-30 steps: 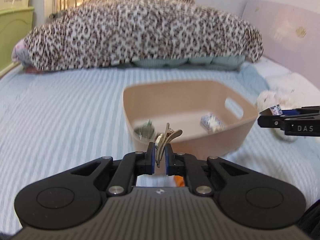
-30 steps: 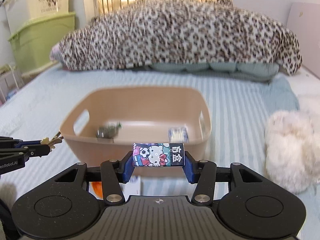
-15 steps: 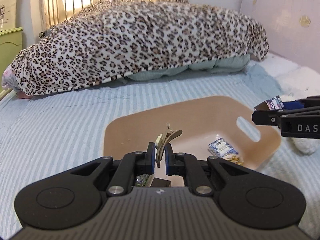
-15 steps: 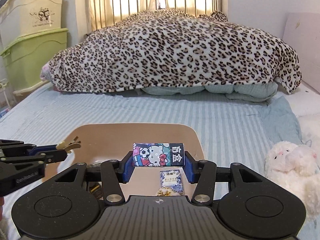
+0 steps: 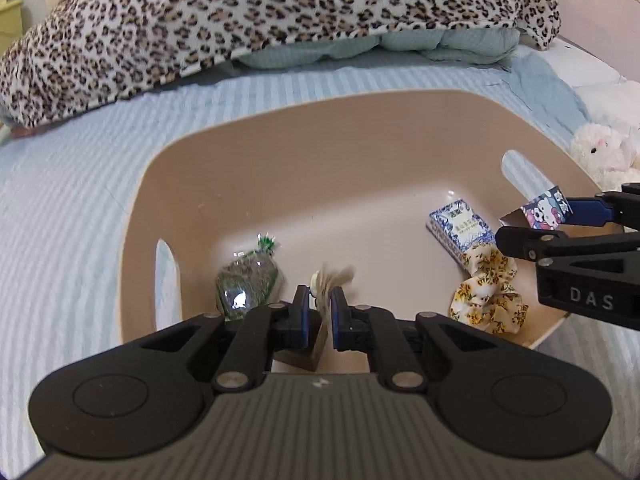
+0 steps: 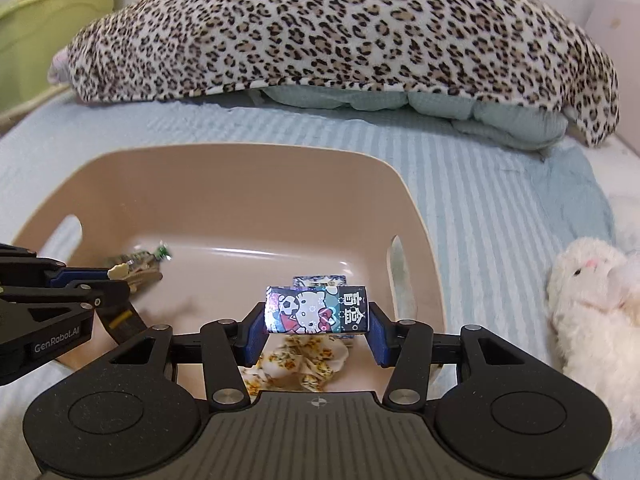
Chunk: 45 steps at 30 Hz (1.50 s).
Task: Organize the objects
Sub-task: 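Lift both items over the basket and open both tools to drop them, then grasp the orange key cover with the left tool while the right tool grasps the white medicine box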
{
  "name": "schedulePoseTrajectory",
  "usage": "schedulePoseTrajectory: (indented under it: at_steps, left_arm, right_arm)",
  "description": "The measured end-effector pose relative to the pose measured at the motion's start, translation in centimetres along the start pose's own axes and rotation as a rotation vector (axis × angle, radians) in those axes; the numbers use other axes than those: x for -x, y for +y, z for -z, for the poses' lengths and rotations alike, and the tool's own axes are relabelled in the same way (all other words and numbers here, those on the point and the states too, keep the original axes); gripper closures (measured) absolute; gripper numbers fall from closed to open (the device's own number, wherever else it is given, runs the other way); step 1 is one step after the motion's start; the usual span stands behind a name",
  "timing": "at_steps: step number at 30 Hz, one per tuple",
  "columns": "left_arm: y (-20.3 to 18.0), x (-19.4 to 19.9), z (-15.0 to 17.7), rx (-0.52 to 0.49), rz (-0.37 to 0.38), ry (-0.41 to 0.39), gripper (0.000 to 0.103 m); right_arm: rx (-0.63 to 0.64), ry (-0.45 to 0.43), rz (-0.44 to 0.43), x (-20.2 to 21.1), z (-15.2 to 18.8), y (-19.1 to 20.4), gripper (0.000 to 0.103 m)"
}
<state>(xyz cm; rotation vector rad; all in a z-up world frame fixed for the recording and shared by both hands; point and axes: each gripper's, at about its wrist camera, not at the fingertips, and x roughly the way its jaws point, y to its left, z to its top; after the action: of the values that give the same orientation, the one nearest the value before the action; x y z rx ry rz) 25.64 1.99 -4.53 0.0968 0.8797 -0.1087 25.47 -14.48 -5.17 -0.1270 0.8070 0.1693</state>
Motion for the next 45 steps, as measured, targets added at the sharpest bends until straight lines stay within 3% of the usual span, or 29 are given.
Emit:
schedulePoseTrajectory:
  at_steps: [2,3,4,5,7,11,17,20,27,36,45]
  left_arm:
    - [0.1,0.2,-0.1,0.013,-0.004,0.004,0.083]
    - [0.2,0.5,-0.2,0.019,-0.007,0.003,0.074]
    - [0.3,1.0,-0.2,0.027,-0.013,-0.007,0.052]
    - [0.4,1.6,-0.2,0.033,-0.019,-0.026,0.037]
    - [0.6,3.1,-0.3,0.036,-0.025,-0.072,0.029]
    - [0.6,5.7,0.0,0.000,-0.030,-0.101,0.028]
    - [1.4,9.4,1.5,0.026,-0.027,-0.128,0.022]
    - [1.7,10.9,2.6,0.023,-0.026,-0.132,0.015]
    - [1.7,11.1,5.7,0.013,-0.025,-0.067,0.015]
    - [1.5,8.2,9.2,0.009,0.008,0.065,0.015]
    - [1.2,5.3,10.8,-0.001,0.041,0.155,0.015]
  right_arm:
    - [-0.004,0.000,-0.004,0.3,0.1,0.0,0.047]
    - [-0.013,-0.004,-0.006,0.5,0.0,0.0,0.046]
    - [-0.017,-0.009,-0.005,0.8,0.0,-0.1,0.042]
    - [-0.021,-0.019,-0.001,1.2,-0.1,-0.3,0.036]
    - [-0.027,-0.039,-0.002,2.2,-0.2,-0.6,0.030]
    - [-0.032,-0.071,-0.004,4.7,-0.3,-0.8,0.011]
    - [-0.006,-0.100,-0.009,8.5,0.9,-0.3,0.000]
    - [-0.003,-0.079,-0.020,9.5,2.0,-0.1,0.000]
    - [0.007,-0.009,-0.020,9.9,5.2,0.8,0.000]
    - [0.024,0.129,-0.030,7.7,8.7,1.9,0.000]
    - [0.047,0.214,-0.053,5.2,10.5,2.3,0.000]
